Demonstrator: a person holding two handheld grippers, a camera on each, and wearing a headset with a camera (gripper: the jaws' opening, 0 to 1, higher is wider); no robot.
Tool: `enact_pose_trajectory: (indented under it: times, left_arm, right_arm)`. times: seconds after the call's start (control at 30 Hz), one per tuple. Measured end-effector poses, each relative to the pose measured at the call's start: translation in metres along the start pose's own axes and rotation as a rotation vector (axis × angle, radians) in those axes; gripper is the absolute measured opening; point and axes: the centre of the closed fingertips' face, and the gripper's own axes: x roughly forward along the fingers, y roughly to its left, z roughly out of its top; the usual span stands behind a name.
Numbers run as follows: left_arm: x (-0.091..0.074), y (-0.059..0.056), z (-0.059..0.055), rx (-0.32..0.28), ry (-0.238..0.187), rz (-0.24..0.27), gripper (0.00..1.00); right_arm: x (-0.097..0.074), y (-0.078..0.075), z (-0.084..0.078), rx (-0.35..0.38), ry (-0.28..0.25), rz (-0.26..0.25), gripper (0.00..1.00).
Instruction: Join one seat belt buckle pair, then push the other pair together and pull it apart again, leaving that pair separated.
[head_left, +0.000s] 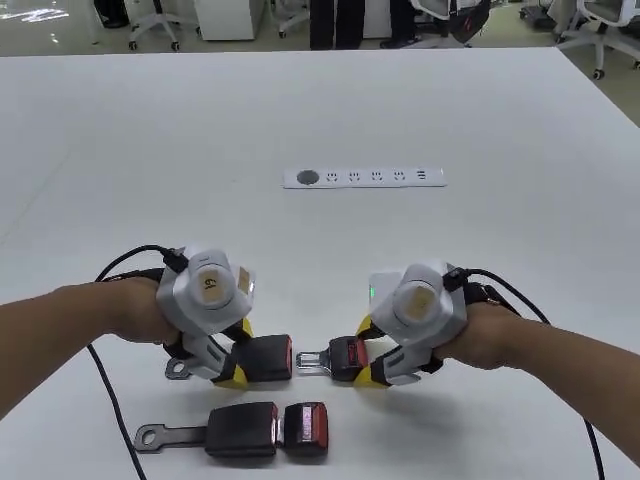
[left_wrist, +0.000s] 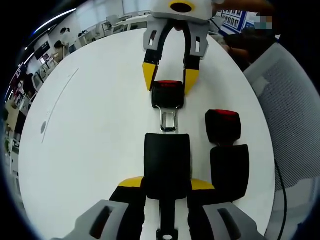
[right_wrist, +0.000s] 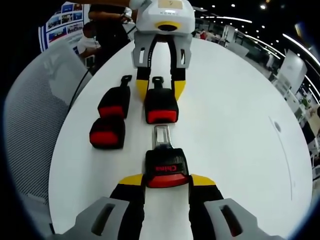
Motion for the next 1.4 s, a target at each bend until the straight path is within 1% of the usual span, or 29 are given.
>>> enact_pose_trajectory:
  times: [0.13, 0.2, 0.23, 0.27, 0.3, 0.53, 0.67, 0.8, 0.93, 1.03, 1.13, 1.23, 1.3, 1.4]
  left_arm:
    - [-0.001, -0.002, 0.002, -0.001, 0.0, 0.001, 0.33]
    - [0.0, -0.001, 0.001, 0.002, 0.001, 0.0, 0.33]
    - [-0.001, 0.0, 0.0, 0.003, 0.002, 0.0, 0.33]
    - [-0.001, 0.001, 0.0, 0.004, 0.004, 0.0, 0.33]
    - [-0.001, 0.0, 0.0, 0.005, 0.004, 0.0, 0.33]
    - [-0.002, -0.001, 0.001, 0.005, 0.003, 0.0, 0.33]
    - [-0.001, -0.002, 0.002, 0.014, -0.001, -0.001, 0.33]
    - [-0.002, -0.003, 0.003, 0.013, -0.003, 0.001, 0.33]
    - [-0.002, -0.002, 0.003, 0.022, 0.009, 0.001, 0.34]
    - [-0.003, 0.0, 0.004, 0.027, 0.016, 0.015, 0.37]
    - [-0.003, 0.0, 0.004, 0.018, 0.023, 0.016, 0.37]
    - [-0.003, 0.0, 0.004, 0.03, 0.027, 0.02, 0.37]
    - [-0.003, 0.001, 0.004, 0.034, 0.027, 0.026, 0.38]
    - [-0.004, 0.001, 0.003, 0.04, 0.03, 0.032, 0.39]
  right_arm:
    - [-0.003, -0.001, -0.006, 0.007, 0.01, -0.002, 0.3]
    - [-0.007, 0.0, -0.009, 0.008, 0.018, -0.003, 0.3]
    - [-0.007, -0.004, -0.012, 0.012, 0.021, -0.005, 0.3]
    - [-0.008, -0.004, -0.013, 0.013, 0.022, -0.005, 0.3]
    - [-0.009, -0.002, -0.014, 0.01, 0.027, -0.004, 0.3]
    - [-0.018, -0.005, -0.026, 0.018, 0.043, -0.009, 0.3]
    - [-0.021, -0.007, -0.032, 0.001, 0.06, -0.016, 0.3]
    - [-0.024, -0.008, -0.036, 0.002, 0.059, -0.019, 0.31]
    - [-0.025, -0.008, -0.037, -0.002, 0.058, -0.021, 0.31]
    - [-0.025, -0.009, -0.037, -0.015, 0.058, -0.022, 0.31]
    - [-0.025, -0.009, -0.037, -0.031, 0.06, -0.025, 0.31]
    - [-0.025, -0.008, -0.036, -0.036, 0.064, -0.029, 0.32]
    - [-0.026, -0.008, -0.034, -0.039, 0.055, -0.033, 0.33]
    - [-0.03, -0.008, -0.031, -0.039, 0.048, -0.037, 0.38]
